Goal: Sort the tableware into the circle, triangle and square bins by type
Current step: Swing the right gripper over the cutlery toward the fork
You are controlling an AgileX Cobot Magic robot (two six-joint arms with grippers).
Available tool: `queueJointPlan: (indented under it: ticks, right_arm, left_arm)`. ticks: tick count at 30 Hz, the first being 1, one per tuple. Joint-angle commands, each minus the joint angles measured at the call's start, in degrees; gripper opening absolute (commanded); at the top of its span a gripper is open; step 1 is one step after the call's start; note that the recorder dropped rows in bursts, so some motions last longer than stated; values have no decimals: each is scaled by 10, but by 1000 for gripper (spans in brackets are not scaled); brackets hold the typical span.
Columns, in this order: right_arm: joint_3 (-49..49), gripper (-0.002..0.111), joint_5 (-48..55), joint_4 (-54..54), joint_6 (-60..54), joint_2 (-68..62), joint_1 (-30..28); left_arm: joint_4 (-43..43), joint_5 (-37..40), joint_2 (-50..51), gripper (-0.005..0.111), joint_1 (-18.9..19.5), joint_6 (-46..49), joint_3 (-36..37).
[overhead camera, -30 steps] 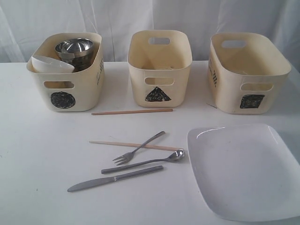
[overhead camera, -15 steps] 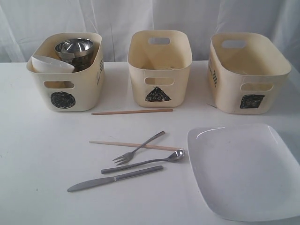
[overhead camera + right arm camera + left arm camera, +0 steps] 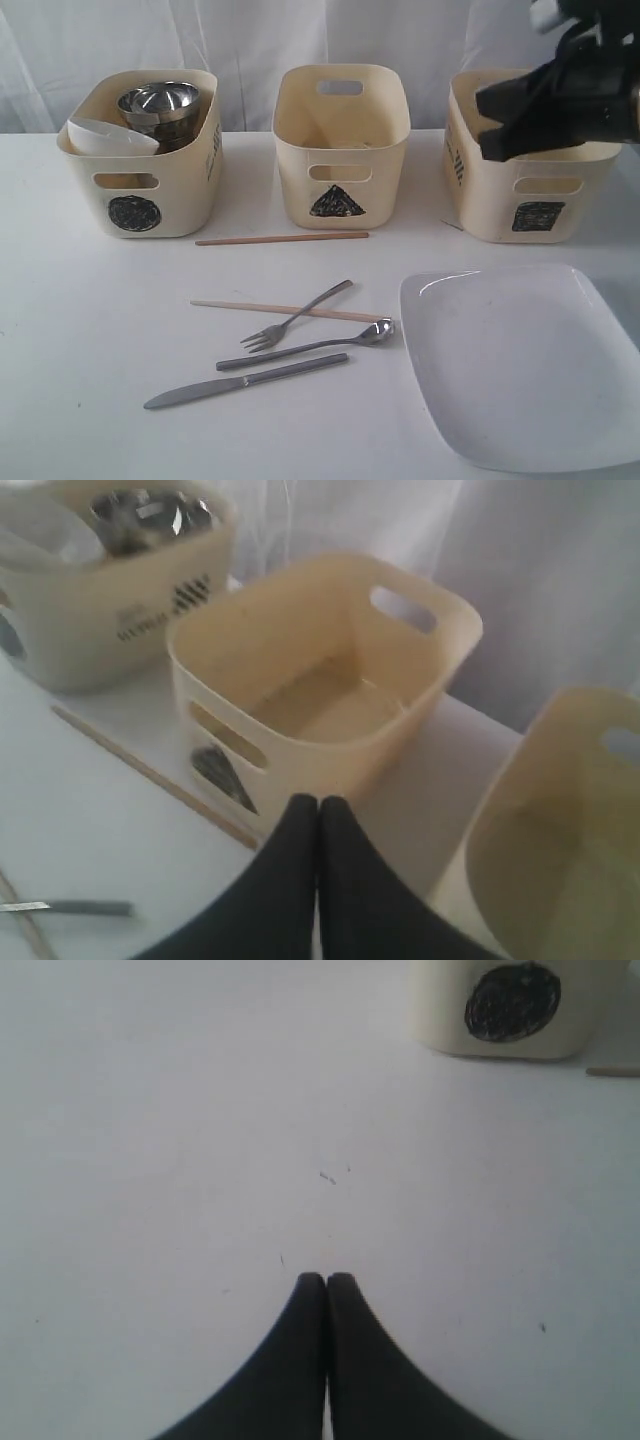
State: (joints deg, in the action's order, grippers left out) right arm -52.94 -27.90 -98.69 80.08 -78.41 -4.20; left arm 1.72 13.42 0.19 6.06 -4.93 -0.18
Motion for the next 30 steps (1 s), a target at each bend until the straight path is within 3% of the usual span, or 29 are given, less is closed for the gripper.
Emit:
queueJointPlan:
  ticks: [1,4,5,6,8,9,10,11,12,13,15,20,30]
  right_arm:
    - [-9,0,213,-13,-70,-44,15]
    - [-10,0,555,-13,-70,-55,36]
    - [-17,0,715,45,-116,-56,38]
    - [-24,0,736,117,-182,-55,35]
    - [-46,0,647,459,-513,-50,26]
    - [-61,0,616,807,-854,-58,30]
    - [-71,0,630,974,-1021,-63,38]
    - [-95,0,708,1214,-1277,-87,59]
    - [-108,0,759,1263,-1337,-102,71]
    - [-145,0,820,1296,-1375,-139,109]
    - [-203,0,846,1259,-1368,-202,166]
    - [-288,1,810,1134,-1459,-335,259]
    - [-291,48,744,1146,-1492,-376,304]
  left_arm:
    - [7,-14,-2,0,-1,2,2]
    - [7,-13,-2,0,-1,2,2]
    - [7,-13,-2,0,-1,2,2]
    - [7,-13,-2,0,-1,2,2]
    - [7,-10,-2,0,-1,2,2]
    - [7,-10,-2,0,-1,2,2]
    - [7,-10,-2,0,-1,2,2]
    - [7,-9,-2,0,-1,2,2]
    - [7,-9,-2,0,-1,2,2]
    - [7,-9,-2,0,-1,2,2]
    - [7,-9,-2,0,-1,2,2]
    - [7,-9,-2,0,-1,2,2]
    - [7,-10,-2,0,-1,2,2]
